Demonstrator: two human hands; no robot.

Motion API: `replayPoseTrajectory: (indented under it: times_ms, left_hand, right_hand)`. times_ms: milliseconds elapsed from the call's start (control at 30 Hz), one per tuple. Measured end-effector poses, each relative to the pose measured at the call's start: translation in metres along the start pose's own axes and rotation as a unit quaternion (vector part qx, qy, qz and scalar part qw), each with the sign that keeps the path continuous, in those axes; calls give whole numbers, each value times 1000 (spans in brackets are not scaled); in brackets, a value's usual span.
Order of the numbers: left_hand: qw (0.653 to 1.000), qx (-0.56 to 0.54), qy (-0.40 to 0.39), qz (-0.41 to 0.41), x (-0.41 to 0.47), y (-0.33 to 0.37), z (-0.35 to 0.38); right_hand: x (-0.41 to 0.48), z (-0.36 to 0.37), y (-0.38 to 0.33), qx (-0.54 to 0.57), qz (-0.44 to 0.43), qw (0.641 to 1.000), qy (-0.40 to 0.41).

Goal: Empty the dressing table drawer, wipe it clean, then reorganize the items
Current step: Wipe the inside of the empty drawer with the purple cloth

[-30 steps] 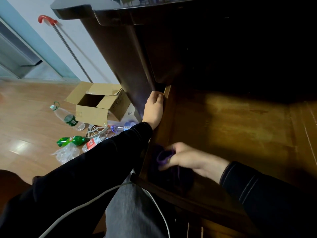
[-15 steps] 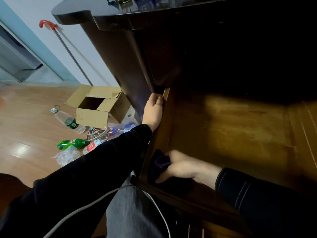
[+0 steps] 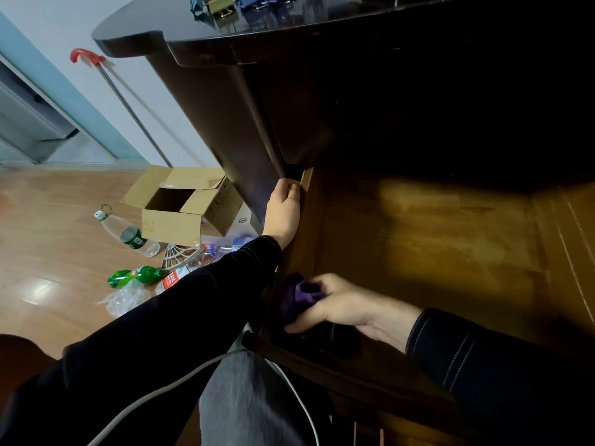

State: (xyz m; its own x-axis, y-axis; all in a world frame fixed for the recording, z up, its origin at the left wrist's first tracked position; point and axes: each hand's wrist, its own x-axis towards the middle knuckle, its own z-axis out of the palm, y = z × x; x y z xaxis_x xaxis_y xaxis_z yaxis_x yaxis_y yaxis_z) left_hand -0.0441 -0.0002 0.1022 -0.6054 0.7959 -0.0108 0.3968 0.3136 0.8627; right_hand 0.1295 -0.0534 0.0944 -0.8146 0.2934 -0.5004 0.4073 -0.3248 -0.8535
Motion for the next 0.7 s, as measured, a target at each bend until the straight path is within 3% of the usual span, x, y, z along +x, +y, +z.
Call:
replayPoseTrajectory:
  times_ms: [67, 233, 433, 533, 700]
  left_hand:
    - [1000, -2, 2, -2, 0, 1, 1]
    - [1000, -3, -3, -4, -1, 1, -1]
    - [1000, -3, 5, 1, 2, -2, 0]
    - [1000, -6, 5, -3, 3, -5, 1]
    - [1000, -27, 5, -7, 4, -5, 3]
  right_hand:
    - [-1, -3, -1, 29, -12, 999, -21]
    - [7, 11, 7, -71, 43, 993, 84]
    - [5, -4, 4, 63, 14, 998, 15]
    - [12, -6, 5, 92, 41, 989, 112]
    - [22, -31, -7, 213, -39, 948, 234]
